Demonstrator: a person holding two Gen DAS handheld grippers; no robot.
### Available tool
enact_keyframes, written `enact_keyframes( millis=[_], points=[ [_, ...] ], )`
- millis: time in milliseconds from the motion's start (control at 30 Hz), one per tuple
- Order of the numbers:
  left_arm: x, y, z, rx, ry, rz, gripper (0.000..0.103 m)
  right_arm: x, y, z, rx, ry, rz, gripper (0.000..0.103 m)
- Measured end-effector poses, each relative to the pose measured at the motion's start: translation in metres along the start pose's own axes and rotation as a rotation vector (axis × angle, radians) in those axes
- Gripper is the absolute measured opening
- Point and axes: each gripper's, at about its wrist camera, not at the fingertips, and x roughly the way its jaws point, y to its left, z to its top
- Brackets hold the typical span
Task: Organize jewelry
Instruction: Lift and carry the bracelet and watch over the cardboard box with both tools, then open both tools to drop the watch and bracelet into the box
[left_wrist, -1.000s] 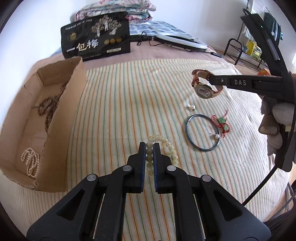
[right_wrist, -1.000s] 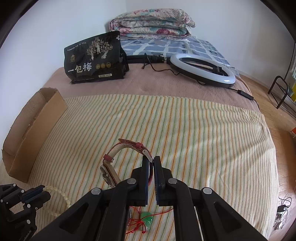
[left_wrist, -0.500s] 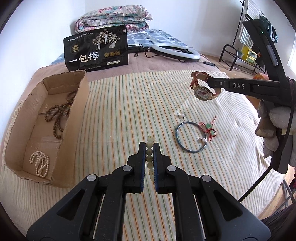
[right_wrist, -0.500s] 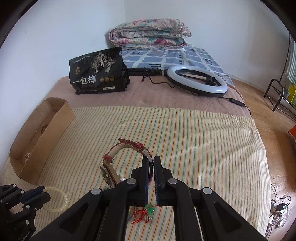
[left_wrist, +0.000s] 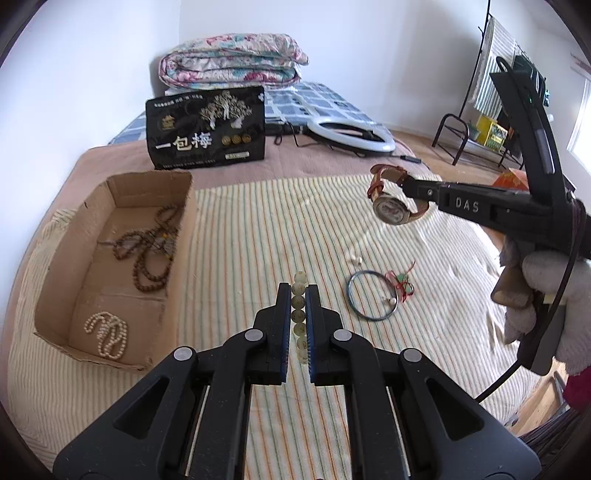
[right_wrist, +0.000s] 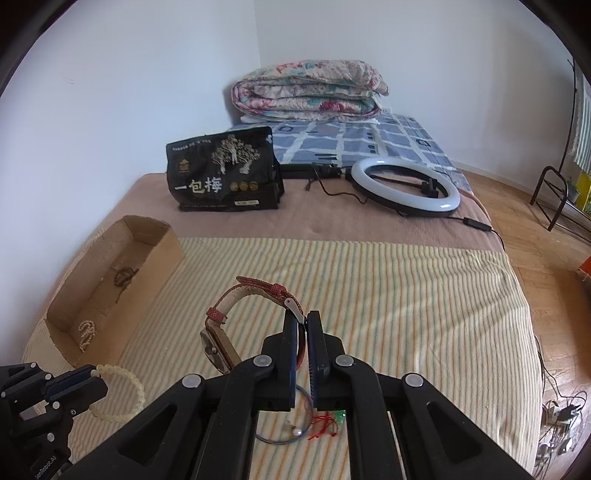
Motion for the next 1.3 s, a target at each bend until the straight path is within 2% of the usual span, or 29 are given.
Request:
enact_keyframes(
  millis=[300, 767, 1033, 1300],
  points=[
    [-0.024, 0.030, 0.013, -0.037, -0.037, 0.017, 0.005, -0.007, 0.034, 0.010, -0.032, -0.026, 0.038, 0.003],
    [-0.052, 0.103, 0.035, -0.116, -0.100, 0.123, 0.005, 0.000, 0.093, 0.024, -0.086, -0.041, 0.124, 0.003],
    [-0.054, 0.144, 0.035, -0.182, -0.093, 0.170, 0.005, 0.013, 0.131, 0.029, -0.120, -0.033, 0.186, 0.003],
    [-0.046, 0.174, 0.024, -0.239, -0.050, 0.204, 0.005, 0.032, 0.165, 0.029, -0.147, -0.012, 0.232, 0.003]
  ],
)
